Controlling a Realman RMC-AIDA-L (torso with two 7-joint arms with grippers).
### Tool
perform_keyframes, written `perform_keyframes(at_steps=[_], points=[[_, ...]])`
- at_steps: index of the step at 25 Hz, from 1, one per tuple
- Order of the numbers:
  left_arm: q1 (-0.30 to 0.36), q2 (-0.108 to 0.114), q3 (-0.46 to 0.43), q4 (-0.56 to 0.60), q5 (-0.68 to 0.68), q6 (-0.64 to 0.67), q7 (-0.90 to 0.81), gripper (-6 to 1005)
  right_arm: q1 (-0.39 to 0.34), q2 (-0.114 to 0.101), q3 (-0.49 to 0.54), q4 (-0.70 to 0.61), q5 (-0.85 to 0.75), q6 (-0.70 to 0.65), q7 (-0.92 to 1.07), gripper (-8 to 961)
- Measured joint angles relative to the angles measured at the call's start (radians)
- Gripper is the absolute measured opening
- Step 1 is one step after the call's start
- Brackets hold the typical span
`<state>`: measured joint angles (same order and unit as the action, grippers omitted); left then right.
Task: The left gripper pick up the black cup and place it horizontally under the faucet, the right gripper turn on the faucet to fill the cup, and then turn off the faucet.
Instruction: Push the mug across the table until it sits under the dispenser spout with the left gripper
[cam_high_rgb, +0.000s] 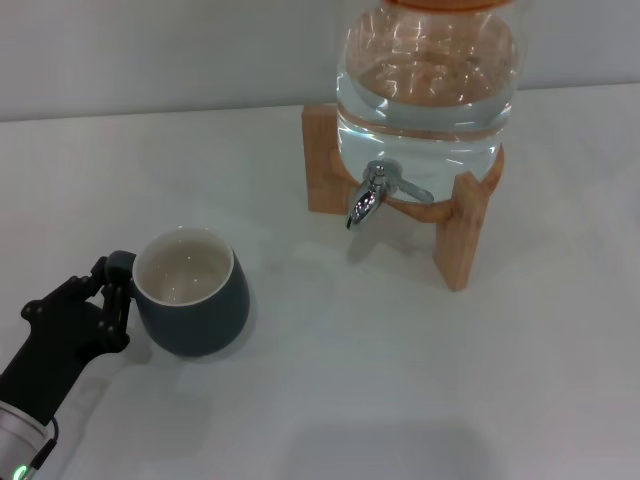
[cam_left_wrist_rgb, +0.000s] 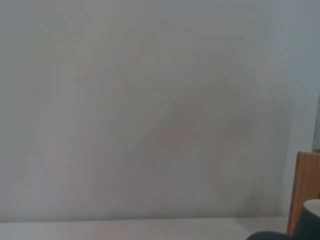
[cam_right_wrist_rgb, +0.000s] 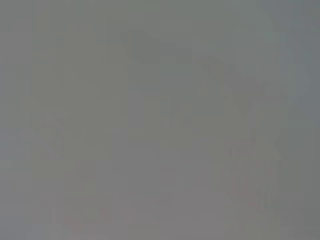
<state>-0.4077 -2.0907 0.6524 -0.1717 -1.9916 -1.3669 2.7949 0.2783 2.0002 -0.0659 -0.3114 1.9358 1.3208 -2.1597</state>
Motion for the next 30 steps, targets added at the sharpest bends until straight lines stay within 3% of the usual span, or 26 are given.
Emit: perform_keyframes(at_steps=[18,30], points=[[-0.008,-0.001,-0.004,-0.002,0.089,-0.017,-0.004,135,0.002,0.000,-0.003,0.002,0.000,-0.001,-0.001,841],[-0.039,0.000,-0.019,0.015,0.079,0.031,-0.008,135,0.002,0.000,-0.005,0.002,-0.004,-0.003,-0.003,842]])
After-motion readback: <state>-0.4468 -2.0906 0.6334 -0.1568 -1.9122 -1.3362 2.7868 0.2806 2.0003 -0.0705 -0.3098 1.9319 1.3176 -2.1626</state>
